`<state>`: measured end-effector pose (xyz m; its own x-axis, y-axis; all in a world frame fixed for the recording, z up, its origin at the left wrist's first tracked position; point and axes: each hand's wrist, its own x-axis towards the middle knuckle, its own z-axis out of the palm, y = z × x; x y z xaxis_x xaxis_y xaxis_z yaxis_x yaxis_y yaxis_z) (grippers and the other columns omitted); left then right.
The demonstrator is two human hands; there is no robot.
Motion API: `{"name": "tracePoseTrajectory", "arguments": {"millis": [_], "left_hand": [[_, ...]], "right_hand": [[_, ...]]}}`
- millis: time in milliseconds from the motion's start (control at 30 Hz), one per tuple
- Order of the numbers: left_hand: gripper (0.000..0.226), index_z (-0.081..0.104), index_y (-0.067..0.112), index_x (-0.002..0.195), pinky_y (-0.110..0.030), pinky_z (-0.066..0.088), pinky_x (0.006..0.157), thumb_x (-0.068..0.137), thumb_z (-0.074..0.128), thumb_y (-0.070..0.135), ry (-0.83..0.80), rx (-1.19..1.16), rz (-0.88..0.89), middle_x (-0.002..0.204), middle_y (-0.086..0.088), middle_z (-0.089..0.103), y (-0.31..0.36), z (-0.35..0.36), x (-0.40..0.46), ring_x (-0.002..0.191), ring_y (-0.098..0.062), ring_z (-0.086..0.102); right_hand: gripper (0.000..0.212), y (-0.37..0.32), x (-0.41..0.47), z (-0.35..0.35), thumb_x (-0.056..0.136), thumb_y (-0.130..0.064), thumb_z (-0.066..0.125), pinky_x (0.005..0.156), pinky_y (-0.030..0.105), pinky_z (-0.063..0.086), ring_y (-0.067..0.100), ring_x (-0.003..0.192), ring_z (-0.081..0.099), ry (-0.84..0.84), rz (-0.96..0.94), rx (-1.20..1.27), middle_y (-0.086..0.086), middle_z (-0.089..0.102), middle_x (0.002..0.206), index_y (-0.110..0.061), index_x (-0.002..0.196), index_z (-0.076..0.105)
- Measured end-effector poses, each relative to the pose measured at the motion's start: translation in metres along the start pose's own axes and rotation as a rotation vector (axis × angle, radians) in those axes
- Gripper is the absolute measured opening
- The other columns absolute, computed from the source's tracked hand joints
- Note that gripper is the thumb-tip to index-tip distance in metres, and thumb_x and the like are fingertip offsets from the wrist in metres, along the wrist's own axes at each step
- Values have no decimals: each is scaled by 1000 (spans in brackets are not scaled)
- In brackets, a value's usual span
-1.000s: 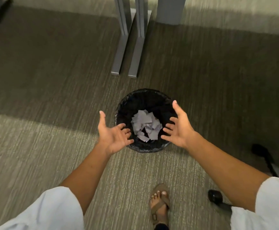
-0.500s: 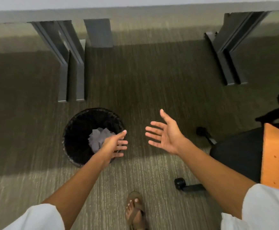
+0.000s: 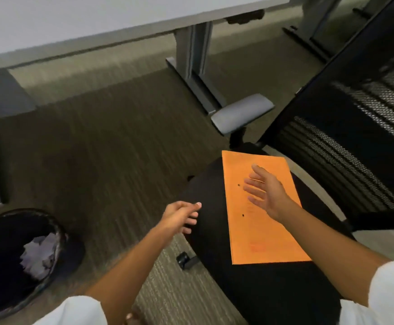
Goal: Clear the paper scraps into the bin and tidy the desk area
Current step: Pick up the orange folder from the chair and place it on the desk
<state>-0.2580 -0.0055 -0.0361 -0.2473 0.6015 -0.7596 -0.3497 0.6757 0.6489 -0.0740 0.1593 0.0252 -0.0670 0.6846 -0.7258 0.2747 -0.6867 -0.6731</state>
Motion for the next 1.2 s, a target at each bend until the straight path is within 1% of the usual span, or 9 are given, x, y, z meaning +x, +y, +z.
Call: {"name": "tracePoseTrajectory", "arguments": {"millis": [167,267,367,500,600,767,933,1067,1200], "left_hand": [[40,56,16,110,-38,54,84,82,77,35,188,277,81,100,1,63,10,102,21,96,-19,62],[39,48,21,102,-28,44,71,81,77,35,301,393,57,83,9,52,15,137,30,90,-18,58],[40,43,20,97,-25,35,48,80,77,33,349,454,25,83,5,53,14,156,39,71,-12,55],[35,47,13,84,-24,34,44,81,76,31,425,501,-16,82,0,60,13,166,48,61,-9,51],[18,60,16,85,-26,40,46,83,75,26,396,487,-28,85,-3,66,13,171,52,67,-15,60],[14,58,18,89,-30,47,55,87,72,18,381,479,-19,89,-2,63,8,175,55,74,-17,60],[13,60,12,86,-29,51,47,84,73,13,338,552,-50,91,-7,67,7,168,54,73,-20,65],[23,60,5,90,-33,60,48,79,76,16,223,771,-197,76,-13,75,8,151,37,60,-25,74],[42,62,-3,90,-38,64,66,80,77,35,-103,1100,-523,66,-14,75,11,132,17,60,-24,75]], "right_hand": [[65,32,31,-112,84,-46,74,95,47,52,33,118,57,281,116,-463,13,58,134,-8,132,54],[84,56,38,-147,80,-47,75,104,49,46,38,129,48,280,197,-704,18,49,142,-7,143,38],[87,72,42,-164,78,-45,76,103,48,46,38,132,44,243,162,-772,17,44,144,-8,144,33],[83,80,46,-177,77,-42,77,99,44,47,34,129,46,249,83,-836,15,44,141,-11,143,35],[81,81,51,-184,77,-41,77,100,43,48,33,127,47,245,55,-846,14,45,139,-12,141,37],[72,83,56,-196,78,-40,77,95,42,50,30,124,50,239,15,-882,12,48,135,-14,136,41],[54,84,57,-200,79,-40,76,90,43,54,25,111,59,214,-28,-915,8,59,121,-16,120,51],[47,87,51,-197,78,-38,79,82,38,56,21,101,63,176,-57,-984,4,64,112,-18,112,54],[47,84,46,-189,75,-43,83,74,35,56,18,93,64,75,-40,-1155,1,64,105,-22,106,54]]}}
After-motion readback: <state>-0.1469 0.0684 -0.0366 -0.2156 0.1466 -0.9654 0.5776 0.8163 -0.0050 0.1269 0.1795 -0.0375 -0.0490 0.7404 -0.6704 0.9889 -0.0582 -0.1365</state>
